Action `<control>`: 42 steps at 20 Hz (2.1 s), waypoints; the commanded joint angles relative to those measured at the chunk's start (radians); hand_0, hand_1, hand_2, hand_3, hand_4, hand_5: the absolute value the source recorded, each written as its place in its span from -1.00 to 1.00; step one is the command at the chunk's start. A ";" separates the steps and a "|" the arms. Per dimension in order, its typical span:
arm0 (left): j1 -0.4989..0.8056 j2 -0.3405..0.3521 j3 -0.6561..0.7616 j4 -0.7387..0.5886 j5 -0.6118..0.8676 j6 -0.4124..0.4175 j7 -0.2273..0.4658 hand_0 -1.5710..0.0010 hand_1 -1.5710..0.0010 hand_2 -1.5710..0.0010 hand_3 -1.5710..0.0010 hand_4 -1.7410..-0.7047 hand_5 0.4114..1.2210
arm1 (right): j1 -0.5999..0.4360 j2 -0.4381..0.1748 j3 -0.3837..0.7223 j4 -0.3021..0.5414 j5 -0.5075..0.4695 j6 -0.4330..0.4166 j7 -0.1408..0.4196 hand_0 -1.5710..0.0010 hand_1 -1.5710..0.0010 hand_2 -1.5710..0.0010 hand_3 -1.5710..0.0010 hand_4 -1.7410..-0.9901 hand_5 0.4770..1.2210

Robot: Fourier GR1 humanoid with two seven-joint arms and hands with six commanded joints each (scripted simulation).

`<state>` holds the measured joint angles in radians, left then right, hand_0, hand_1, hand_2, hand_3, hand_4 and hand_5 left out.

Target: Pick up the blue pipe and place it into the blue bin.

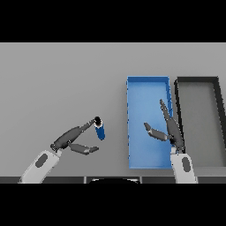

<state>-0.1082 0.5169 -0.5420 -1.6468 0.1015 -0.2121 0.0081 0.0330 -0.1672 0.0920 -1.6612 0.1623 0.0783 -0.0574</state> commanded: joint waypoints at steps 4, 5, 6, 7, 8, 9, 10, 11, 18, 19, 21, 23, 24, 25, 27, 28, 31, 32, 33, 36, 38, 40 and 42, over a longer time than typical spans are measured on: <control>-0.052 -0.086 -0.008 0.108 -0.032 0.026 -0.030 1.00 1.00 1.00 1.00 0.18 -0.81 | -0.006 0.015 0.004 0.001 -0.001 -0.005 0.009 1.00 1.00 1.00 1.00 0.43 -0.79; -0.056 -0.106 -0.010 0.121 -0.031 0.032 -0.026 1.00 1.00 1.00 1.00 0.19 -0.81 | 0.000 0.011 0.002 -0.001 -0.002 -0.004 0.008 1.00 1.00 1.00 1.00 0.43 -0.79; -0.062 -0.129 -0.014 0.139 -0.034 0.037 -0.030 1.00 1.00 1.00 1.00 0.19 -0.80 | -0.001 0.011 -0.002 0.002 -0.009 -0.001 0.015 1.00 1.00 1.00 1.00 0.42 -0.80; -0.063 -0.139 -0.012 0.156 -0.031 0.038 -0.039 1.00 1.00 1.00 1.00 0.18 -0.80 | -0.004 0.009 0.000 0.011 -0.002 -0.002 0.006 1.00 1.00 1.00 1.00 0.43 -0.80; -0.069 -0.158 -0.008 0.181 -0.023 0.038 -0.039 1.00 1.00 1.00 1.00 0.16 -0.79 | -0.002 0.006 -0.005 0.014 -0.006 -0.001 0.008 1.00 1.00 1.00 1.00 0.44 -0.81; -0.070 -0.171 -0.012 0.212 -0.031 0.035 -0.058 1.00 1.00 1.00 1.00 0.16 -0.79 | 0.002 0.014 -0.005 0.008 -0.007 -0.007 -0.004 1.00 1.00 1.00 1.00 0.43 -0.81; -0.082 -0.190 -0.017 0.247 -0.062 0.057 -0.072 1.00 1.00 1.00 1.00 0.20 -0.80 | 0.002 0.017 -0.004 0.000 -0.013 -0.005 0.003 1.00 1.00 1.00 1.00 0.44 -0.81; -0.098 -0.209 -0.024 0.268 -0.082 0.071 -0.078 1.00 1.00 1.00 1.00 0.23 -0.79 | 0.005 0.017 0.000 0.004 -0.006 -0.006 0.005 1.00 1.00 1.00 1.00 0.44 -0.81; -0.128 -0.308 0.009 0.332 0.015 0.037 -0.120 0.95 0.68 0.47 0.56 -0.09 -0.35 | 0.015 0.005 -0.003 0.005 -0.002 -0.001 -0.008 1.00 1.00 1.00 1.00 0.45 -0.78; -0.119 -0.314 0.010 0.319 0.031 0.033 -0.121 0.77 0.48 0.26 0.25 -0.15 -0.08 | 0.017 0.005 -0.005 0.000 0.002 -0.007 -0.001 1.00 1.00 1.00 1.00 0.46 -0.78; -0.105 -0.324 0.008 0.315 0.030 0.043 -0.136 0.17 -0.05 -0.19 -0.16 -0.44 0.31 | 0.003 0.005 -0.012 0.006 -0.005 -0.008 0.005 1.00 1.00 1.00 1.00 0.47 -0.77; -0.099 -0.334 0.003 0.308 0.021 0.044 -0.141 -0.25 -0.39 -0.48 -0.42 -0.63 0.56 | 0.006 0.008 -0.003 0.013 0.007 -0.010 0.004 1.00 1.00 1.00 1.00 0.49 -0.77; -0.098 -0.338 -0.008 0.313 0.022 0.041 -0.157 -0.40 -0.52 -0.59 -0.52 -0.70 0.65 | 0.006 0.002 -0.007 0.012 0.008 -0.011 -0.001 1.00 1.00 1.00 1.00 0.50 -0.77; -0.110 -0.340 -0.011 0.321 0.022 0.043 -0.157 -0.52 -0.61 -0.67 -0.60 -0.76 0.72 | 0.016 -0.001 -0.008 0.002 0.004 -0.007 -0.007 1.00 1.00 1.00 1.00 0.50 -0.77; -0.100 -0.338 -0.027 0.296 0.009 0.064 -0.157 -0.69 -0.75 -0.79 -0.74 -0.65 0.82 | 0.015 -0.002 -0.006 -0.003 0.005 -0.006 0.002 1.00 1.00 1.00 1.00 0.51 -0.78; -0.095 -0.336 -0.033 0.285 0.000 0.071 -0.170 -0.75 -0.80 -0.83 -0.80 -0.61 0.86 | -0.003 -0.001 -0.011 0.010 -0.003 -0.004 0.015 1.00 1.00 1.00 1.00 0.51 -0.78; -0.088 -0.347 -0.043 0.271 -0.037 0.085 -0.192 -0.87 -0.90 -0.91 -0.90 -0.54 0.93 | -0.005 0.005 -0.005 0.022 0.008 -0.009 0.004 1.00 1.00 1.00 1.00 0.53 -0.79; -0.091 -0.358 -0.036 0.258 -0.031 0.087 -0.195 -0.90 -0.92 -0.93 -0.92 -0.52 0.94 | -0.001 0.002 -0.006 0.018 0.008 -0.009 0.005 1.00 1.00 1.00 1.00 0.55 -0.79; -0.101 -0.368 -0.024 0.243 -0.026 0.093 -0.204 -0.92 -0.94 -0.94 -0.93 -0.51 0.95 | 0.007 0.007 -0.003 0.015 0.012 -0.011 0.007 1.00 1.00 1.00 1.00 0.55 -0.80; -0.120 -0.390 -0.015 0.190 -0.015 0.085 -0.226 -0.96 -0.97 -0.97 -0.97 -0.50 0.98 | -0.009 -0.003 -0.006 0.012 0.021 -0.017 0.020 1.00 1.00 1.00 1.00 0.59 -0.80; -0.139 -0.409 -0.009 0.170 -0.022 0.097 -0.176 -0.97 -0.98 -0.98 -0.98 -0.49 0.98 | -0.012 -0.007 -0.009 0.022 0.021 -0.014 0.017 1.00 1.00 1.00 1.00 0.61 -0.79; -0.150 -0.407 -0.011 0.137 -0.030 0.086 -0.159 -0.98 -0.99 -0.99 -0.99 -0.48 0.99 | -0.012 -0.006 -0.002 0.025 0.035 -0.018 0.012 1.00 1.00 1.00 1.00 0.63 -0.77; -0.165 -0.405 -0.006 0.131 -0.029 0.063 -0.137 -0.99 -0.99 -0.99 -0.99 -0.48 0.99 | 0.007 -0.010 -0.002 0.017 0.031 -0.013 -0.007 1.00 1.00 1.00 1.00 0.64 -0.76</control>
<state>-0.2734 0.1120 -0.5477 -1.5157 0.0712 -0.1503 -0.1296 0.0402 -0.1769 0.0899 -1.6445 0.1934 0.0658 -0.0639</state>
